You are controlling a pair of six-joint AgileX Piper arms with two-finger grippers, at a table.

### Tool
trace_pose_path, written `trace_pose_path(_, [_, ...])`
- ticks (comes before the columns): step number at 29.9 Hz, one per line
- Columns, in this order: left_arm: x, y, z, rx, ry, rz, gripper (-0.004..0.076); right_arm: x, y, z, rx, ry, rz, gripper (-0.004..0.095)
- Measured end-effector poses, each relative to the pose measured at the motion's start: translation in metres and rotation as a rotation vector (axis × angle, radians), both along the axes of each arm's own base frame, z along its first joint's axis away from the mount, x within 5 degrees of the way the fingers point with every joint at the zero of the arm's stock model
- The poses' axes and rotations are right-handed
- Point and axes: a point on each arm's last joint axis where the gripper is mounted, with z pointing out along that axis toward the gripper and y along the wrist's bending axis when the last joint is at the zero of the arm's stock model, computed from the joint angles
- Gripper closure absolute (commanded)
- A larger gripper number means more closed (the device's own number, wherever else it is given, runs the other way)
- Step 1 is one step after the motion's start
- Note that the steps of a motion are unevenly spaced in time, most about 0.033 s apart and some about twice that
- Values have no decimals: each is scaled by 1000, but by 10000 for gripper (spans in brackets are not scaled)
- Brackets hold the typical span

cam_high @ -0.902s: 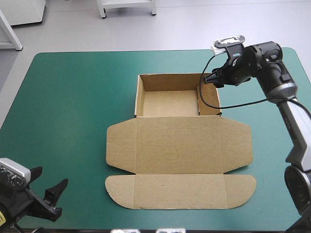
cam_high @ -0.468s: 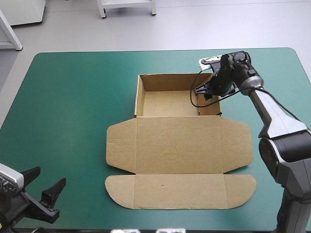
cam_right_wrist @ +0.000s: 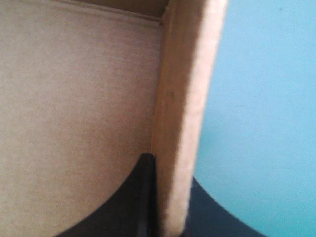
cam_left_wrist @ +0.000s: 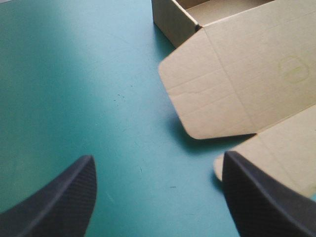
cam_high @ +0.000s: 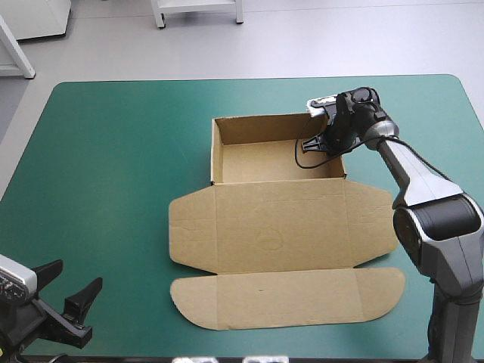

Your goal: Fold the box

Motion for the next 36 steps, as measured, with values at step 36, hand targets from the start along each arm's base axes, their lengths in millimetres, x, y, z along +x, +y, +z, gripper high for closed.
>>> trace_pose_path(36, [-1, 0, 0, 0, 6, -1, 213, -47, -341, 14, -202, -25, -551, 608])
